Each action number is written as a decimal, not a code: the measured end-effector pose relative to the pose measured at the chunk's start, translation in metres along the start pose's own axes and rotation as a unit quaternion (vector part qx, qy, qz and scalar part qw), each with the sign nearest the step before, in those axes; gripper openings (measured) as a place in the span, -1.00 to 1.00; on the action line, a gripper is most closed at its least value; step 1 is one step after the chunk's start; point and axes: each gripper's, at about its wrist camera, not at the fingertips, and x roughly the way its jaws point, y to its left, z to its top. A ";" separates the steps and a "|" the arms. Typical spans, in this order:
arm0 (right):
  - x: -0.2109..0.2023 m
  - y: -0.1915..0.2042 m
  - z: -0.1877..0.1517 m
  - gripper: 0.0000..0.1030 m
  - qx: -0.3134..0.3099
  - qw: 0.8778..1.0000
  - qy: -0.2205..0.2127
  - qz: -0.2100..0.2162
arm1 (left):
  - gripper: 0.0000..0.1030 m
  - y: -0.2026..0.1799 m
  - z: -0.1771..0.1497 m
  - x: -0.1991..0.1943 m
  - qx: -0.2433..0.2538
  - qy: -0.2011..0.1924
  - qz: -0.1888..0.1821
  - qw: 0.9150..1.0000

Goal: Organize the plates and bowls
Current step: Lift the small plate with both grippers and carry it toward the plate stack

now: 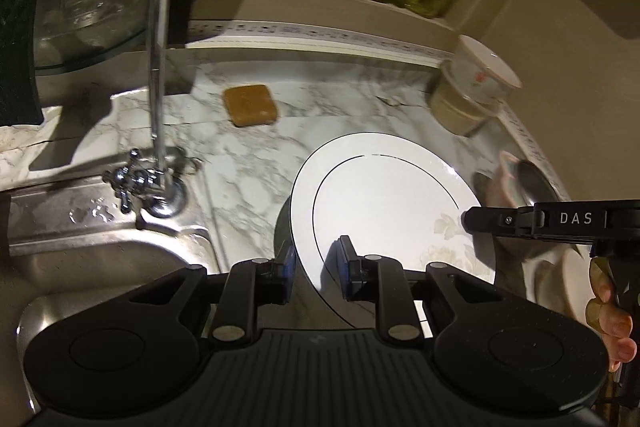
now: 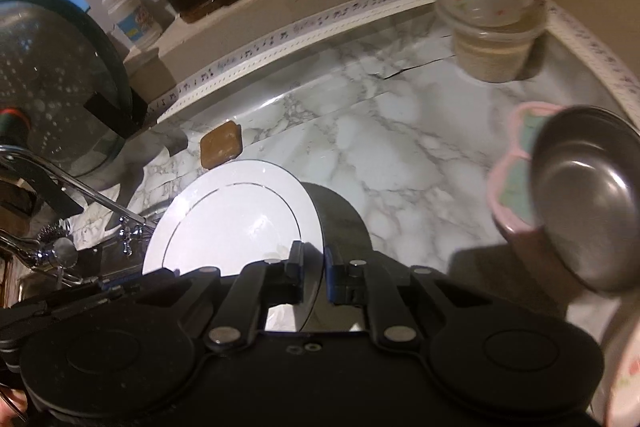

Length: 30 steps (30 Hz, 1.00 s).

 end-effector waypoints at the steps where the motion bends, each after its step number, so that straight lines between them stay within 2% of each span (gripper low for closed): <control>1: -0.007 -0.001 -0.003 -0.81 0.002 1.000 -0.004 -0.002 | -0.61 -0.003 -0.002 -0.003 0.003 0.003 -0.004 1.000; 15: -0.081 -0.028 -0.068 -0.81 0.058 0.998 -0.028 -0.021 | -0.61 -0.052 -0.042 -0.028 0.065 0.037 -0.047 0.996; 30: -0.107 -0.067 -0.144 -0.82 0.122 0.992 -0.020 -0.036 | -0.61 -0.081 -0.089 -0.018 0.115 0.088 -0.065 0.987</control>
